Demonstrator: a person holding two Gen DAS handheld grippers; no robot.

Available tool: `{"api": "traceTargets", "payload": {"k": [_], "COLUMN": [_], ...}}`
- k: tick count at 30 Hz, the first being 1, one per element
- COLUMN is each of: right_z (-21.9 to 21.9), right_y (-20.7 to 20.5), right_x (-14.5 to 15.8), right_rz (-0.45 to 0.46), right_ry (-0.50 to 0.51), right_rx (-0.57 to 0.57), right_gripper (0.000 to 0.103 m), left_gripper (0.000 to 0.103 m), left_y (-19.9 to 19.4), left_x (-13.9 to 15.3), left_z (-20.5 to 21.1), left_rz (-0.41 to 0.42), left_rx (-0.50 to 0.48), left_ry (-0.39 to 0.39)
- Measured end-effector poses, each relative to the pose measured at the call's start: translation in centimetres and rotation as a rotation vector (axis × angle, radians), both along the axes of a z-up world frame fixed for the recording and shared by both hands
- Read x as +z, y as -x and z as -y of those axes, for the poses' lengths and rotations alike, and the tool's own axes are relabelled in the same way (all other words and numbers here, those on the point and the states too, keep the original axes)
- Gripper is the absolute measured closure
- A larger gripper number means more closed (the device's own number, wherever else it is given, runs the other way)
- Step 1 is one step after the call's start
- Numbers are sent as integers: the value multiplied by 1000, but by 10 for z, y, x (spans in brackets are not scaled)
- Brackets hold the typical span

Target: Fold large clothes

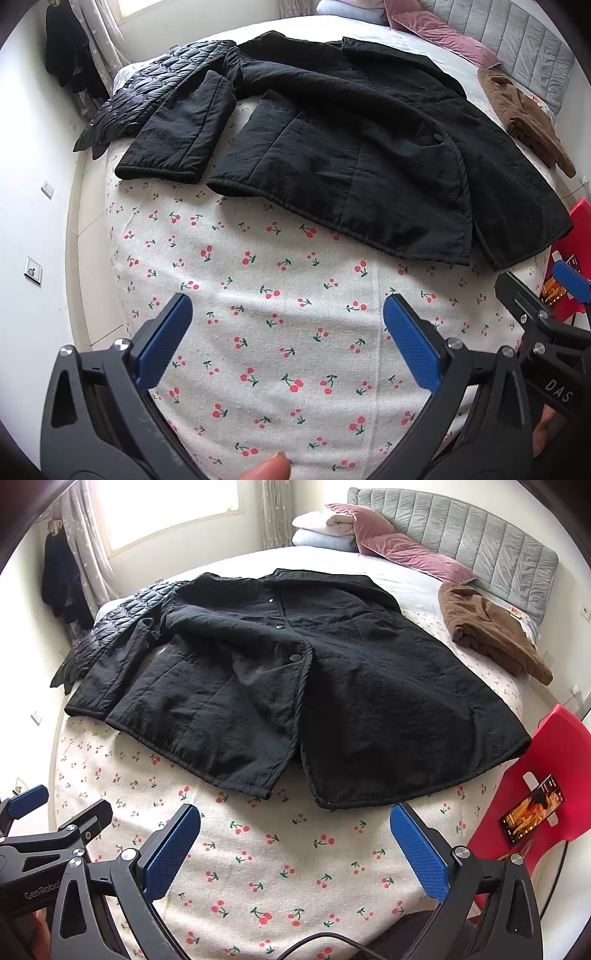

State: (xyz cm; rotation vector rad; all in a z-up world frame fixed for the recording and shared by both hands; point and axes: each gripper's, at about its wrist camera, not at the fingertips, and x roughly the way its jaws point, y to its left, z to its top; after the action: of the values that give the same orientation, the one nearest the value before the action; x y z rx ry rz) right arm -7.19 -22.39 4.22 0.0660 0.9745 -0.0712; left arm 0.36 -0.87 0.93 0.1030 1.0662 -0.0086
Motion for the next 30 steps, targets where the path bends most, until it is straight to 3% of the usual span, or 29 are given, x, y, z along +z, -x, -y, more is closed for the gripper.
{"api": "traceTargets", "payload": {"k": [30], "right_z": [-6], "right_y": [0], "right_x": [2], "right_rz": [4], "right_ry": [13], "right_rx": [8], "right_gripper": [0], "left_gripper": [0], "left_y": [1], "left_x": [-3], "left_z": [-5], "left_rz": [-6], "left_rx": [-1], "left_ry": [-1]}}
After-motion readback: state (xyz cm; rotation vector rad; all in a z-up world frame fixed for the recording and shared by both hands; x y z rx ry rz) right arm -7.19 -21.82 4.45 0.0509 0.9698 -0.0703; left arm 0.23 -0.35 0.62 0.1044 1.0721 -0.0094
